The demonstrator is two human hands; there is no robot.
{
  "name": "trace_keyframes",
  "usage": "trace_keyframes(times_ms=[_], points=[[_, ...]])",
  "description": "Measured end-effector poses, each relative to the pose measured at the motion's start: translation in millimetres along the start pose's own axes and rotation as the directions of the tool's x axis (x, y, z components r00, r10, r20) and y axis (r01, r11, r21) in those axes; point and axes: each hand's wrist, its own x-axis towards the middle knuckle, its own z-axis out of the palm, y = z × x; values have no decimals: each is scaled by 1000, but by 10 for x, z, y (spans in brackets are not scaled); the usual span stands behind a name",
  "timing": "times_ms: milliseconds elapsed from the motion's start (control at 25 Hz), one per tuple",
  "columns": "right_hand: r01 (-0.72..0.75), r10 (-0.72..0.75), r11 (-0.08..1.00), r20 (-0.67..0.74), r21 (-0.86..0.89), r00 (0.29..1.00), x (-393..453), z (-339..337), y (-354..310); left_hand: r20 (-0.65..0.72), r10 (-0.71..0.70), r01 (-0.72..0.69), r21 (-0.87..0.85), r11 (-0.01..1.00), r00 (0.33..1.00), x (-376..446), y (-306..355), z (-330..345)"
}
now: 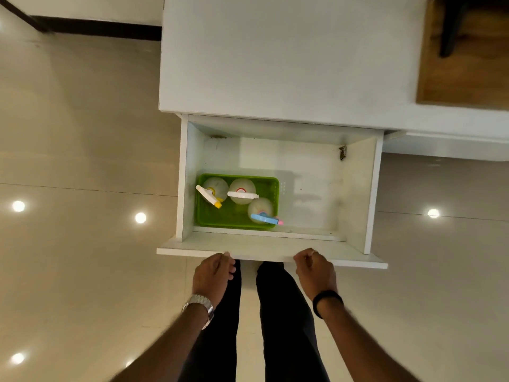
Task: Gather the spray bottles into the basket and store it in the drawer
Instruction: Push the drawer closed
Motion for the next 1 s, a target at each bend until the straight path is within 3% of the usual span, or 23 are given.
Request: trace_keyframes(times_ms=[40,80,160,280,360,640,1000], points=[[-126,123,990,51,62,991,-12,19,43,24,-173,174,-193,966,985,-11,-5,54],[-296,270,934,147,200,952,-10,45,62,97,-332,343,-386,856,938,11,3,98],[-569,411,623,394,536,822,0,94,71,225,-457,487,-626,609,861,97,68,141],[-572,374,117,498,812,782,62,90,-46,234,-510,451,-818,357,828,205,272,135],[-546,387,-54,521,836,761,103,63,-178,265,-533,434,-873,221,804,242,430,112],[-560,417,-97,544,823,728,255,-120,-588,326,-548,449,-888,103,770,391,888,-73],[-503,376,7,464,864,802,503,-316,-1121,341,-447,439,-888,134,827,623,1393,-186]])
